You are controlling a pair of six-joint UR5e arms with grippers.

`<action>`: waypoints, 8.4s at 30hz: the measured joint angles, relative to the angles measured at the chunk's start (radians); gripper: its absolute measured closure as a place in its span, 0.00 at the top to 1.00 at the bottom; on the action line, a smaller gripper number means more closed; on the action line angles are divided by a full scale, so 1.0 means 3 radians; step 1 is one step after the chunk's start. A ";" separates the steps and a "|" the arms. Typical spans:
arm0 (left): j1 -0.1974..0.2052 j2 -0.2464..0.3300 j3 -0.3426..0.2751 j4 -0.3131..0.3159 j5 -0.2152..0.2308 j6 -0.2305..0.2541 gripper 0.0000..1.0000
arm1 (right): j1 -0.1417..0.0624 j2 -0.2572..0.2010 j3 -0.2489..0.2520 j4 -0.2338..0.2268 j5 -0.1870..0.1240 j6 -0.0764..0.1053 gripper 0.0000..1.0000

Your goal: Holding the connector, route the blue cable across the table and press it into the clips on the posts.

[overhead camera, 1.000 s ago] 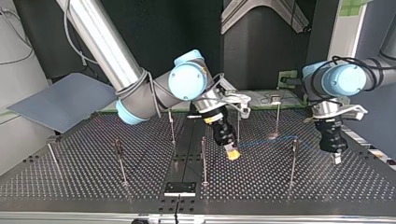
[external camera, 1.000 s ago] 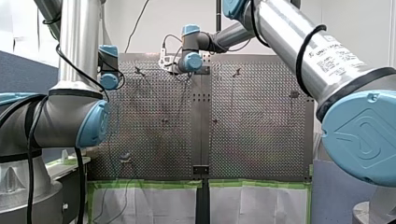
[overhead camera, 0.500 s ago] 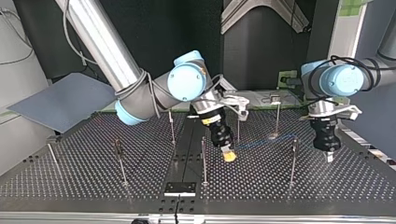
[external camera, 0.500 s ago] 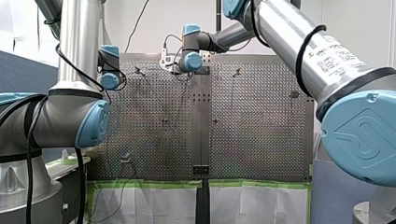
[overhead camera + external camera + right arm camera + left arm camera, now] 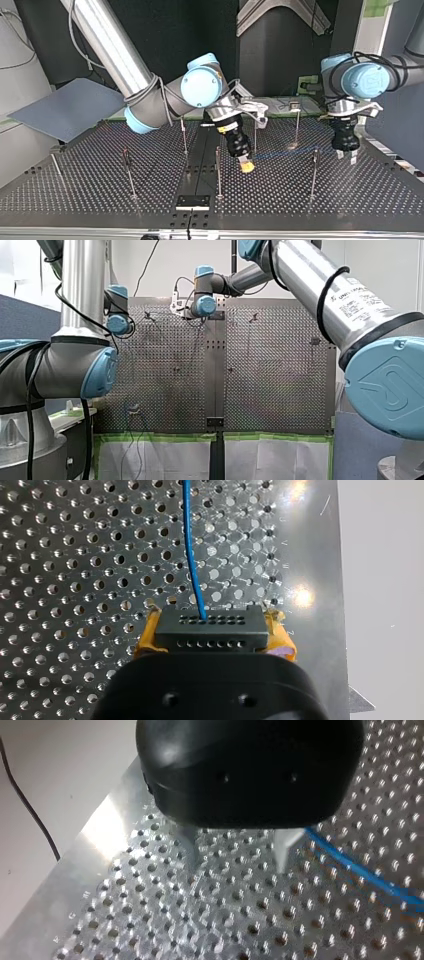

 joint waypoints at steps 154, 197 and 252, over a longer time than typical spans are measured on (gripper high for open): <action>-0.0104 0.0683 -0.0763 0.0099 0.1009 -0.1257 0.00 | 0.0274 -0.0016 -0.0098 0.0101 -0.0154 0.0093 0.00; 0.0354 0.0459 -0.0320 0.0294 0.1366 -0.1025 0.00 | 0.0197 0.0074 -0.0242 0.0100 -0.0295 0.0397 0.00; 0.0257 0.0078 -0.0075 0.0384 0.1145 -0.0995 0.00 | 0.0017 0.0258 -0.0436 0.0115 -0.0122 0.0478 0.00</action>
